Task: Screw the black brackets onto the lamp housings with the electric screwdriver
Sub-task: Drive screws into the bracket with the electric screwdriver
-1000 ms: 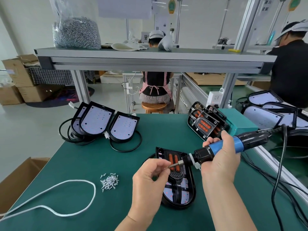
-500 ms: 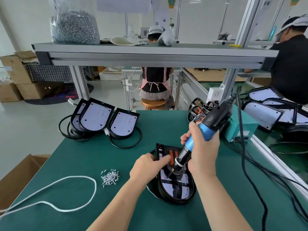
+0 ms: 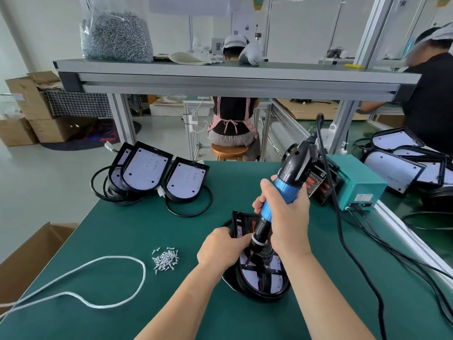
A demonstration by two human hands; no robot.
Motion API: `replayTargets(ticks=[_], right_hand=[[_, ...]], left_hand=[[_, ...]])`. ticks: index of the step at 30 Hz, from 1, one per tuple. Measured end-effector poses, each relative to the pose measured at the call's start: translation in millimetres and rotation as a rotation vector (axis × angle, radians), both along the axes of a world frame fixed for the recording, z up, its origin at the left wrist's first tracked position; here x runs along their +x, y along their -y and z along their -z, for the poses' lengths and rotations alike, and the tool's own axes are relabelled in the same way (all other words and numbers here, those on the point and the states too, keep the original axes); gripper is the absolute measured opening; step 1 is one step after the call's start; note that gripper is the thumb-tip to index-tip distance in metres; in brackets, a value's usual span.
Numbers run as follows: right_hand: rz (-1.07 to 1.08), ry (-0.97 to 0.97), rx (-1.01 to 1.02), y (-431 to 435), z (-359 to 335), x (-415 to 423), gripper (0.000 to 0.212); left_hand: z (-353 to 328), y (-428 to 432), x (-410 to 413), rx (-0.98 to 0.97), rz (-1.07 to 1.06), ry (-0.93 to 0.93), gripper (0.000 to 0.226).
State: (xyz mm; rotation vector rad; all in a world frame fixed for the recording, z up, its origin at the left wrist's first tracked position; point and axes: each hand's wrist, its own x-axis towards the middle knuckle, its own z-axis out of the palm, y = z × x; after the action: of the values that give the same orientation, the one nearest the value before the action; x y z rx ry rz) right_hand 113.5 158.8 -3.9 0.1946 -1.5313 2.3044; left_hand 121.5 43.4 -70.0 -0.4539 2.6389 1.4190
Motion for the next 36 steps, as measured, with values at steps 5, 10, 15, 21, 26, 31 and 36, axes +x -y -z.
replayTargets(ticks=[5, 10, 15, 21, 26, 31, 36], right_hand=[[-0.052, -0.052, 0.099, 5.9, 0.0, 2.8, 0.038], [-0.019, -0.067, 0.134, 3.4, 3.1, -0.2, 0.025], [-0.043, -0.073, 0.103, 0.7, 6.5, -4.7, 0.023], [-0.141, -0.103, 0.128, 3.2, 9.5, -3.6, 0.021], [-0.217, -0.096, 0.092, -0.6, 4.3, -1.2, 0.025], [-0.262, -0.139, 0.042, -11.5, -6.9, 4.1, 0.022], [-0.229, -0.189, -0.049, -30.1, -20.0, 0.6, 0.022]], left_hand=[[1.6, 0.2, 1.1, 0.006, -0.003, -0.014, 0.043], [3.8, -0.1, -1.1, 0.057, -0.012, -0.031, 0.046], [7.2, -1.5, -2.5, 0.074, -0.024, -0.053, 0.049], [9.7, -0.4, -2.9, 0.002, -0.024, -0.045, 0.044], [6.2, -0.4, -1.6, -0.005, -0.011, -0.051, 0.045], [5.7, 1.7, -3.0, 0.035, 0.009, -0.055, 0.052], [9.5, 3.8, -3.4, 0.063, -0.009, -0.047, 0.053]])
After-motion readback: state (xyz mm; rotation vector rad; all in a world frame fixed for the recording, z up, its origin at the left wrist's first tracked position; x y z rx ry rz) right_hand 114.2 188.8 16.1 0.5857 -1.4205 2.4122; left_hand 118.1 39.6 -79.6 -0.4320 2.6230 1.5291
